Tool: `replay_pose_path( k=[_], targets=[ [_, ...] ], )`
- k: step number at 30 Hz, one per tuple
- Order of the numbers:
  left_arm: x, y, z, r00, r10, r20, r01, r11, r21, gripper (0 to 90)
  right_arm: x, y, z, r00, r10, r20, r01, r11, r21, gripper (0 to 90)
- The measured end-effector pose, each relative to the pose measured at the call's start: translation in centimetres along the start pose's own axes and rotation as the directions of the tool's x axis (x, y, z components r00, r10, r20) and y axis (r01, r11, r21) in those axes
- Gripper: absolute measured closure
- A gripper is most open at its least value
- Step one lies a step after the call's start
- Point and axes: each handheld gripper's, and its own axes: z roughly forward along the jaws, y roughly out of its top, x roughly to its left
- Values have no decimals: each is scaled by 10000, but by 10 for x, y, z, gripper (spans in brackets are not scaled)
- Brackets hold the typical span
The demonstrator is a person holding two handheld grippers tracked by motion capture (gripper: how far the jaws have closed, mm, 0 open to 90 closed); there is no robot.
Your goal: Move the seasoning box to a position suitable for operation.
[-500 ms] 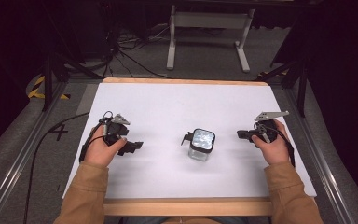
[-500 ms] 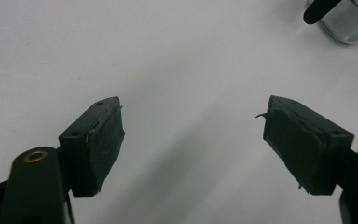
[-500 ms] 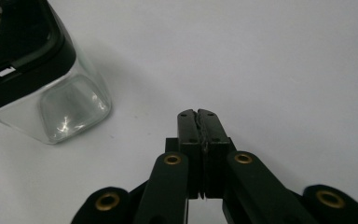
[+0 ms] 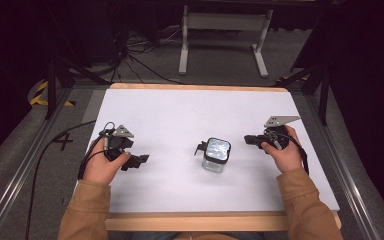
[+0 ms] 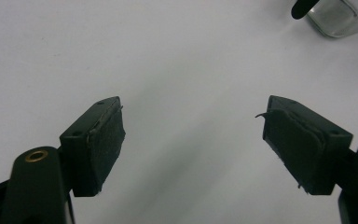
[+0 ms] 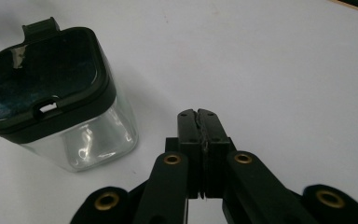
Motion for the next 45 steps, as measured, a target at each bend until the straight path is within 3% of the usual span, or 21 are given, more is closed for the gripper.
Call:
replay_pose_path(
  k=[6,8,17,22,29,35,45],
  targets=[
    [-2,-5,-3,9999,-151,-18,151,9999,-43,208,6,5,12,9983,-297,-508,291,9995,-125,899],
    [-1,-6,-5,10000,-48,-7,48,9998,184,207,7,7,16,9973,-415,-611,411,9991,-73,899],
    [-2,-13,-7,9998,-144,-137,148,9996,228,206,15,11,39,9903,-767,-1158,792,9967,169,897],
    [-3,-16,-6,9999,-114,-34,115,9990,429,203,19,11,49,9885,-1052,-1088,1118,9921,569,891],
    [-3,-18,-6,9999,-132,-74,135,9990,431,202,16,9,56,9865,-1167,-1148,1253,9896,709,896],
    [-3,-19,-7,9999,-156,-24,157,9983,557,201,17,9,60,9789,-1384,-1502,1493,9867,637,899],
    [-4,-17,-4,10000,-82,-19,83,9984,553,201,18,9,58,9769,-1445,-1573,1568,9853,683,900]
  ],
)
